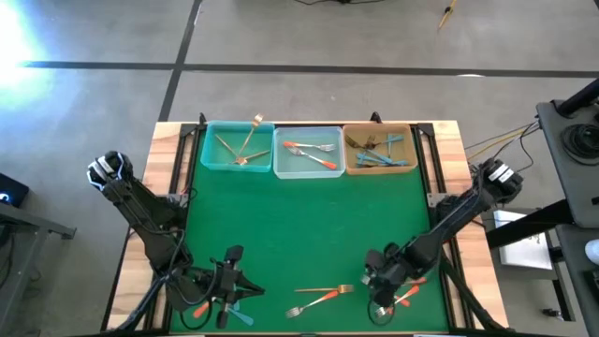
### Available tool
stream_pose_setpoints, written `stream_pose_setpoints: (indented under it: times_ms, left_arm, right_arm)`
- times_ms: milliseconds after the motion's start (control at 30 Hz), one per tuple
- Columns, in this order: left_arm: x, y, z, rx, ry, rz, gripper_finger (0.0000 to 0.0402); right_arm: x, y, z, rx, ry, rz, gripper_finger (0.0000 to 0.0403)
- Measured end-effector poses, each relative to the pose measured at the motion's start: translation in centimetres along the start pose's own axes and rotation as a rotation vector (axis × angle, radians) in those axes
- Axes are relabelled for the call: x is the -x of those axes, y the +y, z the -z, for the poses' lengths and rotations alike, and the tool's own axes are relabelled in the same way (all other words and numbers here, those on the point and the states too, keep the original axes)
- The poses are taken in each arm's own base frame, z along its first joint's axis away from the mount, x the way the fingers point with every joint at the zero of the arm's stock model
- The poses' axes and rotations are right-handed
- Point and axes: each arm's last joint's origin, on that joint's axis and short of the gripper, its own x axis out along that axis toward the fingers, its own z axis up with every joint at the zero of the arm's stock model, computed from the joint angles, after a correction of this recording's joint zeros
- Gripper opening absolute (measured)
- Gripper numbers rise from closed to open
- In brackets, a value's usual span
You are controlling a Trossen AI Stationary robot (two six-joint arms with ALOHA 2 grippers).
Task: Sort silverware by color (type)
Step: Put the orange fork into the white bin
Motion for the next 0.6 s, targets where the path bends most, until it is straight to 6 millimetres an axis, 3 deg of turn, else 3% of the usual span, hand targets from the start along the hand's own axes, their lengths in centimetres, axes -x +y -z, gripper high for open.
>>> stream_pose_setpoints:
  times_ms: [300,467,600]
  left_arm:
    - [0.0,0.0,0.0,-0.002,0.001,0.001,0.0000]
    - [0.1,-0.1,0.1,0.007,0.002,0.007,0.0000]
    - [0.2,-0.3,0.1,0.006,0.004,0.014,0.0000]
  right_arm:
    - [-2.4,2.3,0.7,0.217,0.096,0.155,0.0121]
    - [-2.3,2.4,0.6,0.243,0.160,0.284,0.0121]
    - [-2.0,2.6,0.5,0.245,0.154,0.287,0.0121]
